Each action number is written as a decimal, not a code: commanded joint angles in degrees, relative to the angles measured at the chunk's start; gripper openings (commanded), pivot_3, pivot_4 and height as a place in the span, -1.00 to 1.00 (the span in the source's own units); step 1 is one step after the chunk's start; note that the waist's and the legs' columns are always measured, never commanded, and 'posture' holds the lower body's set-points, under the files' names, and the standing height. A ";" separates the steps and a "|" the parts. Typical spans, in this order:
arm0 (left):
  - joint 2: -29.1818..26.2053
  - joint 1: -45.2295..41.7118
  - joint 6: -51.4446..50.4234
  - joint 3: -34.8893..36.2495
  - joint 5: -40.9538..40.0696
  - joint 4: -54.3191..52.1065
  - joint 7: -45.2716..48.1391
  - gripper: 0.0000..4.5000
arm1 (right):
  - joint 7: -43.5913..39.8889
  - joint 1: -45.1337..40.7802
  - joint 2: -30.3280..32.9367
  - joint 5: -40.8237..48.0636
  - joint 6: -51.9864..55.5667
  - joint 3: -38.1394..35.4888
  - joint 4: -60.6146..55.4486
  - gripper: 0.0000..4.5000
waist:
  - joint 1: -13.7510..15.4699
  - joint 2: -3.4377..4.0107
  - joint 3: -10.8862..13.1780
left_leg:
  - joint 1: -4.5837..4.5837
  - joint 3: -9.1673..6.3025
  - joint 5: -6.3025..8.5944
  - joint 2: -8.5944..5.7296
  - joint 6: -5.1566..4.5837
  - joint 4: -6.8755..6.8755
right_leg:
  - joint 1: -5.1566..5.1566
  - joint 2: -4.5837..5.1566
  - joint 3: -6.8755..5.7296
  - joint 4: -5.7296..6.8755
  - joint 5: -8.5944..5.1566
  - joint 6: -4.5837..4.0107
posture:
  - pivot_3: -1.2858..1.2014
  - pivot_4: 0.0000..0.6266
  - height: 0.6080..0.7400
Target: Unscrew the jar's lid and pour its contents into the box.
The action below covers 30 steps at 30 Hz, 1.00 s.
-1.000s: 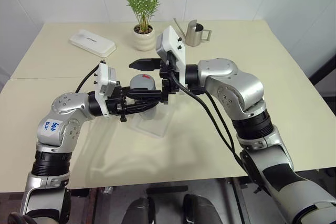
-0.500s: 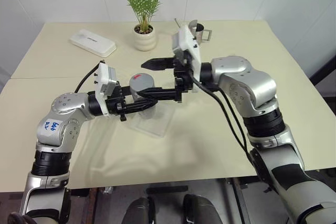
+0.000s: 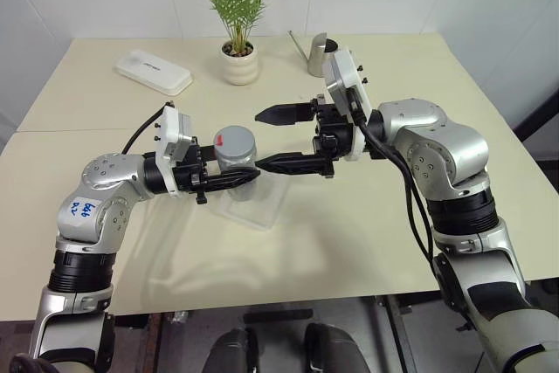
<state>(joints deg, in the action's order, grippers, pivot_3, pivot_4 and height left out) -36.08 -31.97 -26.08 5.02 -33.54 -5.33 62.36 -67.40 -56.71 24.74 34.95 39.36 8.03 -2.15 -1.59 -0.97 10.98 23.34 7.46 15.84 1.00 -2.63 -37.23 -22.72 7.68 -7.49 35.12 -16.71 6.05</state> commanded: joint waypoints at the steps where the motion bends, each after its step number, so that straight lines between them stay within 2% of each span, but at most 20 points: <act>1: -0.43 -0.47 0.73 0.55 -0.35 -0.82 0.39 -0.14 | 0.87 -1.67 -0.59 1.56 0.51 -1.97 -1.02 0.98 | 0.00 0.00 0.00 | 0.00 0.00 0.00 0.00 0.00 -0.01 | 0.00 0.01 0.00 0.00 0.00 0.00 | 0.03 -0.52 1.00; 9: -0.24 0.39 0.69 0.33 -0.40 -1.40 0.44 -0.14 | 6.61 -5.01 -5.35 -2.69 1.50 2.11 1.08 0.98 | -0.09 0.00 0.00 | -0.02 0.00 -0.01 0.02 0.01 0.00 | -0.01 0.01 0.05 0.04 0.00 0.00 | 0.03 -0.52 1.00; 20: -0.27 0.13 0.65 0.58 -0.37 -1.33 0.05 -0.14 | 8.03 -4.59 -7.69 -4.33 1.70 4.64 0.64 0.98 | -0.04 0.00 0.00 | 0.01 -0.04 0.00 -0.02 0.00 0.00 | -0.01 0.01 0.03 0.04 0.00 0.00 | 0.03 -0.52 1.00; 24: -0.34 -0.01 0.60 0.65 -0.48 -1.39 -0.02 -0.14 | 8.41 -4.43 -7.95 -4.73 1.27 4.35 1.06 0.58 | -0.05 0.00 0.00 | 0.01 -0.03 0.00 -0.02 0.00 0.00 | -0.01 0.01 0.03 0.04 0.00 0.00 | 0.03 -0.52 1.00; 27: -0.45 -0.07 0.58 0.77 -0.54 -1.46 -0.03 -0.14 | 9.58 -4.61 -8.94 -2.91 2.02 2.31 0.47 0.15 | -0.05 0.00 0.00 | 0.01 -0.03 0.00 -0.02 0.00 0.01 | -0.01 0.01 0.04 0.04 0.00 0.00 | 0.03 -0.52 1.00; 30: -0.54 0.36 0.62 0.90 -0.54 -1.67 -0.02 -0.14 | 10.02 -4.20 -9.71 -0.20 2.85 -0.11 -0.94 0.14 | -0.05 0.00 0.00 | 0.01 -0.04 0.00 -0.01 0.00 0.01 | -0.01 0.01 0.04 0.05 0.00 0.00 | 0.03 -0.52 1.00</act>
<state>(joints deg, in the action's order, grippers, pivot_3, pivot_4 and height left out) -36.13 -31.53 -25.73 5.59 -33.71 -5.89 62.22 -57.67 -60.23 15.85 31.71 42.68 11.52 0.16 -1.64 -0.97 10.98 23.35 7.42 15.84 0.99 -2.62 -37.21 -22.73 7.69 -7.46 35.17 -16.71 6.04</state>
